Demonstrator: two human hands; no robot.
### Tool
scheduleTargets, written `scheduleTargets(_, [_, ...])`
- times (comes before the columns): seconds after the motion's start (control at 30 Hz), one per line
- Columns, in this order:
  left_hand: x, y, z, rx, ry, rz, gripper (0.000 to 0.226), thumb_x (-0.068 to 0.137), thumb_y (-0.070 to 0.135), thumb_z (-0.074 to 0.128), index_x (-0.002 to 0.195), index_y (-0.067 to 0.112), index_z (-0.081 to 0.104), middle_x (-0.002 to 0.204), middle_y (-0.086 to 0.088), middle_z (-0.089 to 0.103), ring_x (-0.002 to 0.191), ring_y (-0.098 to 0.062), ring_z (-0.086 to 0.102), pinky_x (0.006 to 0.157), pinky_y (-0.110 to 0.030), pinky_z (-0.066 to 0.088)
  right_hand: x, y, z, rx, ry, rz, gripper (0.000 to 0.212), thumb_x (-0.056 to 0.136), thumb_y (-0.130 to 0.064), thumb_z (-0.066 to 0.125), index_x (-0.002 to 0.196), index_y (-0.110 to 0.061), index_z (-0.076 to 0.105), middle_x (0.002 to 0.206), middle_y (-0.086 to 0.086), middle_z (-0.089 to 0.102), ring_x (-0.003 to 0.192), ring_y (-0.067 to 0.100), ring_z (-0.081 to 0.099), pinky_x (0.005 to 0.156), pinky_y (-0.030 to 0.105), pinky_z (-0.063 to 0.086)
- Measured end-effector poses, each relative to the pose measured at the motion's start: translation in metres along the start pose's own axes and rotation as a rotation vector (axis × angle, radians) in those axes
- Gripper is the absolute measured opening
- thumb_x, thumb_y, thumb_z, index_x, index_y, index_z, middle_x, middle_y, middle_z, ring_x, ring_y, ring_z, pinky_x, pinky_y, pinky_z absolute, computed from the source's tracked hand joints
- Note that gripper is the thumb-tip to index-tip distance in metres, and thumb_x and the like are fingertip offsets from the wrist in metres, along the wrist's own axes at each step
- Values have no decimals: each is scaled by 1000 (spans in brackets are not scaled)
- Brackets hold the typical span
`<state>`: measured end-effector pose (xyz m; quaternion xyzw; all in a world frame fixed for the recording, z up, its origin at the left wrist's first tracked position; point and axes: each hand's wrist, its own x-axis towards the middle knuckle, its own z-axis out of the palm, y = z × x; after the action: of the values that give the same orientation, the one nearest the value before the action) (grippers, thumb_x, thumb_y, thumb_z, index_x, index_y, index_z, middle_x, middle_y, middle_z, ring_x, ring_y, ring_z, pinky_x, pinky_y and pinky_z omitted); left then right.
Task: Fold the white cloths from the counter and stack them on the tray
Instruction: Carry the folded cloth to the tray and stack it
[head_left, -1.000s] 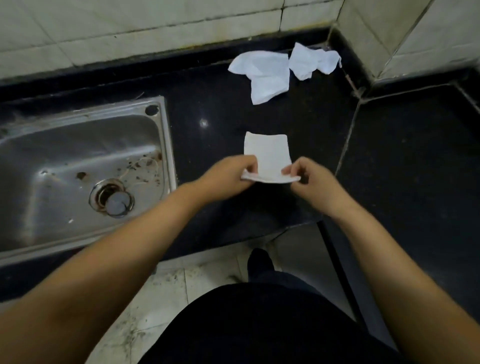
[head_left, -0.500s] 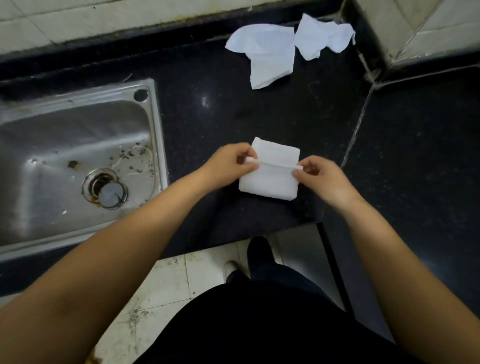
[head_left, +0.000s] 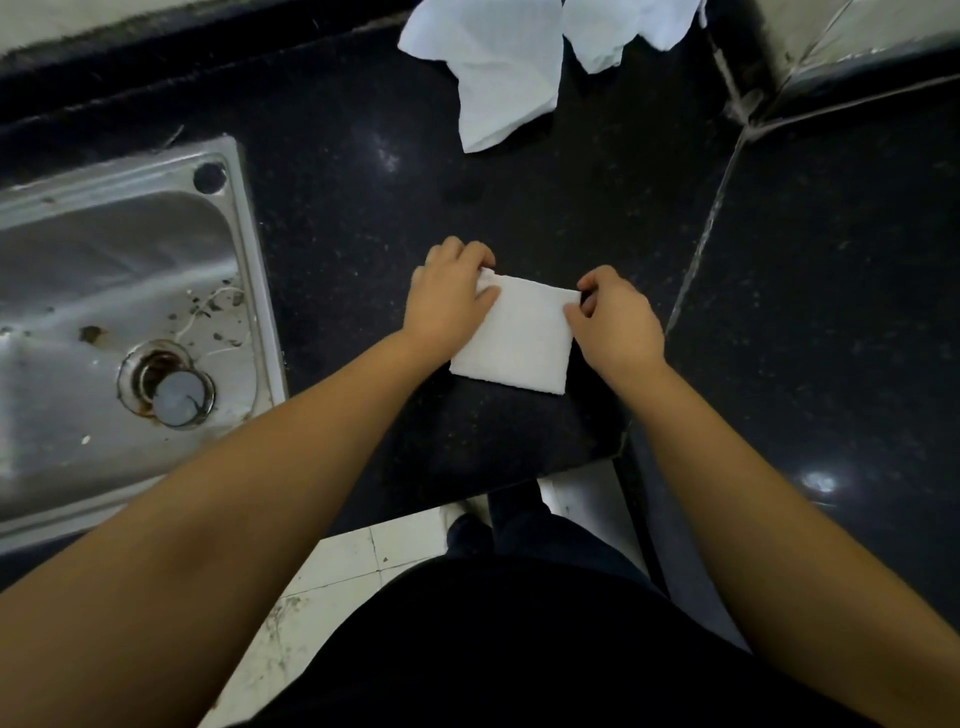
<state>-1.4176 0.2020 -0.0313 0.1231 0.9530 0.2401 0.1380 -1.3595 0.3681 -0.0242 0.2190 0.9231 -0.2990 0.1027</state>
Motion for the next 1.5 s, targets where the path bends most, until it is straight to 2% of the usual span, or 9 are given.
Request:
scheduleTargets(0.23, [-29, 0, 6, 117, 53, -279, 46, 93, 46, 47, 124, 12, 47, 127, -7, 48, 119, -24, 44, 99, -40, 34, -20, 1, 4, -169, 8, 33, 41, 95, -40, 47, 119, -7, 54, 117, 13, 58, 102, 30, 59, 84, 40, 48])
scheduleTargets(0.43, [-23, 15, 3, 121, -33, -272, 32, 92, 28, 51, 119, 11, 50, 125, -9, 47, 117, -26, 44, 97, -39, 33, -20, -24, 16, -272, -47, -5, 30, 93, -26, 48, 115, -5, 54, 119, 14, 53, 109, 32, 52, 91, 40, 40])
scheduleTargets(0.57, [-33, 13, -12, -356, -44, -264, 14, 90, 18, 55, 99, 12, 46, 94, -1, 52, 91, -20, 55, 71, -27, 43, -28, -19, 3, 187, -38, 108, 13, 91, -18, 51, 99, -8, 51, 96, 6, 53, 88, 22, 52, 72, 32, 39])
scheduleTargets(0.7, [-51, 15, -27, -743, -107, -332, 53, 89, 13, 61, 137, 11, 38, 117, -7, 55, 105, -21, 57, 84, -32, 50, -51, -9, -10, 821, -66, 297, 30, 89, -9, 58, 119, -3, 57, 111, 9, 66, 96, 21, 65, 84, 36, 55])
scheduleTargets(0.8, [-70, 19, -30, -863, -211, -315, 41, 89, 5, 58, 129, 3, 50, 120, -12, 61, 102, -23, 61, 77, -30, 52, -88, -3, -12, 1038, -50, 350, 14, 90, -6, 57, 103, -6, 63, 98, 8, 68, 88, 19, 65, 71, 29, 54])
scheduleTargets(0.97, [-125, 30, -25, -839, -441, -217, 15, 91, 7, 57, 105, 7, 59, 108, -10, 64, 99, -25, 62, 80, -37, 54, -181, 20, 0, 1194, 120, 405, 7, 89, -7, 58, 93, -8, 63, 94, 9, 67, 89, 24, 61, 82, 37, 50])
scheduleTargets(1.13, [-196, 56, -7, -795, -652, -35, 8, 91, 6, 55, 87, 12, 58, 85, -4, 62, 75, -15, 60, 62, -28, 49, -290, 48, 13, 1333, 383, 469, 12, 93, -11, 54, 89, -16, 64, 94, 5, 68, 81, 21, 63, 71, 34, 53])
scheduleTargets(1.37, [-311, 123, 46, -619, -1001, 194, 8, 93, 11, 54, 99, 12, 60, 93, -1, 65, 82, -16, 63, 76, -35, 53, -454, 103, 27, 1445, 812, 622, 12, 91, -9, 55, 92, -15, 65, 90, 1, 68, 76, 16, 64, 69, 30, 52])
scheduleTargets(1.5, [-411, 163, 85, -483, -1181, 335, 6, 92, 11, 55, 93, 14, 60, 81, 3, 63, 63, -5, 61, 52, -19, 48, -568, 137, 48, 1492, 1044, 721, 11, 92, -10, 54, 94, -15, 65, 90, 0, 68, 74, 14, 62, 65, 27, 50])
